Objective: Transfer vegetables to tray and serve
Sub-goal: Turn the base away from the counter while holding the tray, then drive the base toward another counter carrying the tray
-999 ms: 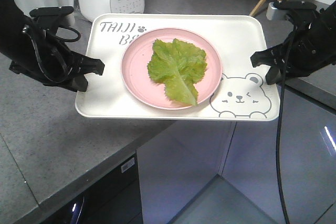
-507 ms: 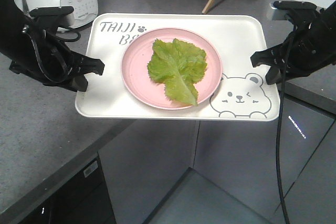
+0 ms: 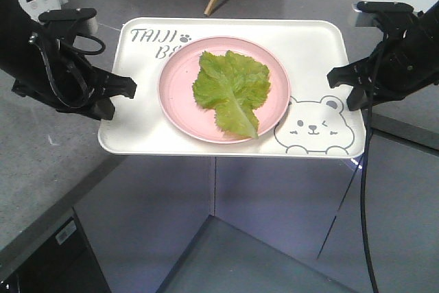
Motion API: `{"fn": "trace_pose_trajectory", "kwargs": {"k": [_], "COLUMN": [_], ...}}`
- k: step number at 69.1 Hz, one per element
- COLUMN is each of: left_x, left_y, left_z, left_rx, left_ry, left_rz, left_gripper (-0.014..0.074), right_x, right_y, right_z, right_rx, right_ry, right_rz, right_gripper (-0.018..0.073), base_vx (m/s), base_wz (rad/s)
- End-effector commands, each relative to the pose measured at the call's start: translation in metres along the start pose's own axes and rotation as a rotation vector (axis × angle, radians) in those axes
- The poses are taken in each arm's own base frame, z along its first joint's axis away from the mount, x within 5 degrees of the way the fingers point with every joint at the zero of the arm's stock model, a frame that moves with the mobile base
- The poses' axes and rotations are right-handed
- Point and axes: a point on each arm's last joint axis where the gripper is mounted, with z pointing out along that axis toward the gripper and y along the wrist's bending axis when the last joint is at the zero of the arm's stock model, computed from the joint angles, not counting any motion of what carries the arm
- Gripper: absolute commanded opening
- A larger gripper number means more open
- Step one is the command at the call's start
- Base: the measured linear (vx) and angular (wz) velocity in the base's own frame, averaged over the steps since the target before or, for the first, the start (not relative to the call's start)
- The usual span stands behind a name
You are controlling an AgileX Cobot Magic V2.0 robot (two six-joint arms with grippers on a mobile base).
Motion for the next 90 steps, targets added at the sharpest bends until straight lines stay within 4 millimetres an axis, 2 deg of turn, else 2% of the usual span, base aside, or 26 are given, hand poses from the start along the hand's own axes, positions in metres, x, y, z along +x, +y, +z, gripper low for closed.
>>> {"fn": "trace_pose_trajectory", "kwargs": {"k": [1, 90], "left_x": [-0.0068, -0.0068], "left_y": [-0.0194, -0.0194], "left_z": [-0.0281, -0.0281], "left_rx": [0.109, 0.109], "left_ry": [-0.140, -0.140], "left_rz": [0.010, 0.010], "left_gripper": [-0.0006, -0.0006], "right_x": [-0.0058, -0.0058], "right_y": [0.0139, 0.0139], "right_z": [-0.0268, -0.0268], "right_rx": [-0.059, -0.059], "right_ry": [-0.120, -0.120], "right_rz": [-0.020, -0.020], "right_gripper": [-0.0006, -0.0006], "base_vx": [-0.02, -0.02], "base_wz": [-0.31, -0.30]}}
